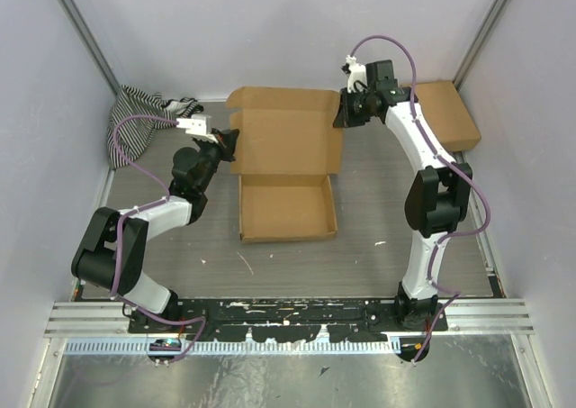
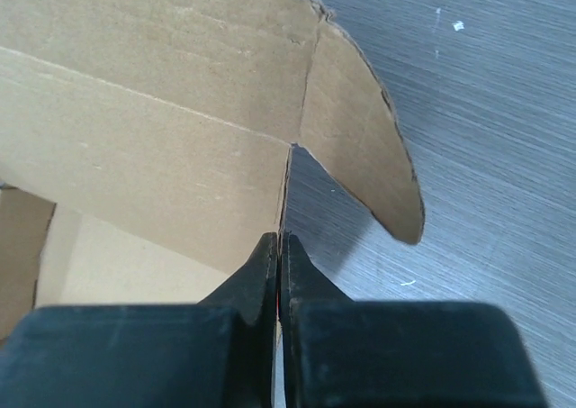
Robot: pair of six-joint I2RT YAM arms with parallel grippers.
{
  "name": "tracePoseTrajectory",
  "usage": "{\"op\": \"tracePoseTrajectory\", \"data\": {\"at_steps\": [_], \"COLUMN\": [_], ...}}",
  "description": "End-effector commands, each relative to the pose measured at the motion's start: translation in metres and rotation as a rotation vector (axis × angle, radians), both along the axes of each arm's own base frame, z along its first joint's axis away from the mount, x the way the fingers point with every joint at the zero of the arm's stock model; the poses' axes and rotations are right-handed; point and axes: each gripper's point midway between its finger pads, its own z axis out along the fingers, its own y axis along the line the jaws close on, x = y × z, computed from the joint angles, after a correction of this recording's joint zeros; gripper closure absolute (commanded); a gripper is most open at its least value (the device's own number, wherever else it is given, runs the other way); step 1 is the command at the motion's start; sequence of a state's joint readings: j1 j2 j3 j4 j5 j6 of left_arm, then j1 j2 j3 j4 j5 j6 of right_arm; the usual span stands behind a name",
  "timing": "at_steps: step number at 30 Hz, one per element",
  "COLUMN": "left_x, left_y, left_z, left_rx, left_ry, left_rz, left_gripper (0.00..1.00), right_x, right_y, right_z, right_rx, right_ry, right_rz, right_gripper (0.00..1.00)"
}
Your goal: Fold the paper box
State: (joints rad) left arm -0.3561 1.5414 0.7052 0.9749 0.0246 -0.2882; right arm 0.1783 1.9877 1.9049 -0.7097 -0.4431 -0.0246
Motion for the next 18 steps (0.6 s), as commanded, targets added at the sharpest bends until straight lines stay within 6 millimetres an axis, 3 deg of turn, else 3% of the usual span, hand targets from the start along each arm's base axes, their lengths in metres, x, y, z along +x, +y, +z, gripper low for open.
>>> {"op": "tracePoseTrajectory", "data": {"at_steps": [1, 4, 6, 12, 18], "left_x": [0.002, 0.008, 0.012, 0.022, 0.036], "left_y": [-0.003, -0.001, 0.004, 0.023, 0.017], "left_z": [0.034, 0.038, 0.044, 0.058, 0.088], "left_rx": [-0.020, 0.008, 0.044, 0.231, 0.391], "left_ry": [-0.071, -0.033, -0.002, 0.156, 0.267], "left_rz": [-0.009, 0.009, 0.042, 0.131, 0.037], "left_gripper": [0.82, 0.46, 0.34, 0.28, 0.23], "right_x": [0.007, 0.012, 0.012, 0.001, -0.006], "right_y": [0.001, -0.003, -0.005, -0.002, -0.006], "right_z": [0.013, 0.026, 0.036, 0.065, 0.088], "right_rx": [-0.041, -0.053, -0.052, -0.083, -0.162], "right_ry": [-0.068, -0.177, -0.248, -0.498, -0.681], "right_rz": [-0.078, -0.113, -0.122, -0.054, 0.004], "right_gripper": [0.99, 0.99, 0.99, 0.99, 0.99]}}
